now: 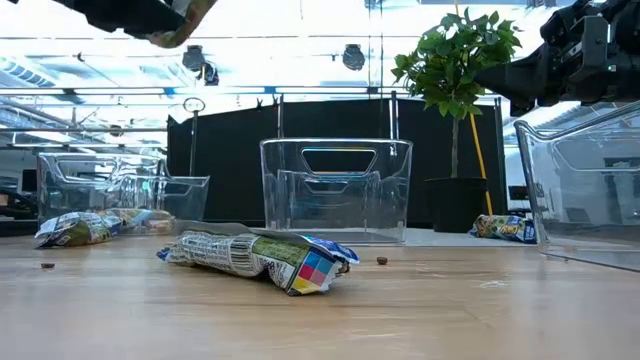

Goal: Pick and place Granola Bars by type
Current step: Put the yellow granola bar into the top left transparent bin

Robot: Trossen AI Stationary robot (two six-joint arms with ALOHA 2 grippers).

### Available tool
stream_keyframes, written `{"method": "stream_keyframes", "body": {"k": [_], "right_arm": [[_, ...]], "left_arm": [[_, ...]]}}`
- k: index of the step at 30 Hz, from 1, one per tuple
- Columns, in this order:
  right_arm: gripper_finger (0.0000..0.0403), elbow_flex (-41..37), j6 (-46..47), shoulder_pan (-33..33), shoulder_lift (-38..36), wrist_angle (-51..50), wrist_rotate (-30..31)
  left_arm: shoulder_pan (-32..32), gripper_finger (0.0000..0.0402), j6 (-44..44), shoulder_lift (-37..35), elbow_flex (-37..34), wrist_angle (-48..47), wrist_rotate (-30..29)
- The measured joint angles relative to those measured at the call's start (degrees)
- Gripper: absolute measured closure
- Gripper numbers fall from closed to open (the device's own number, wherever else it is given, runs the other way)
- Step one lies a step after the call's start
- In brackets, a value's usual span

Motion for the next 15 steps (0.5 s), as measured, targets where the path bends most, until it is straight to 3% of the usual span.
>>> {"method": "stream_keyframes", "body": {"k": [9,15], "right_arm": [[0.0403,0.0,0.0,0.0,0.0,-0.4,0.0],[0.0403,0.0,0.0,0.0,0.0,-0.4,0.0]], "left_arm": [[0.5,0.0398,3.1,-9.2,-6.5,1.2,-6.7],[4.2,0.0398,5.7,-18.5,-13.2,5.7,-7.1]]}}
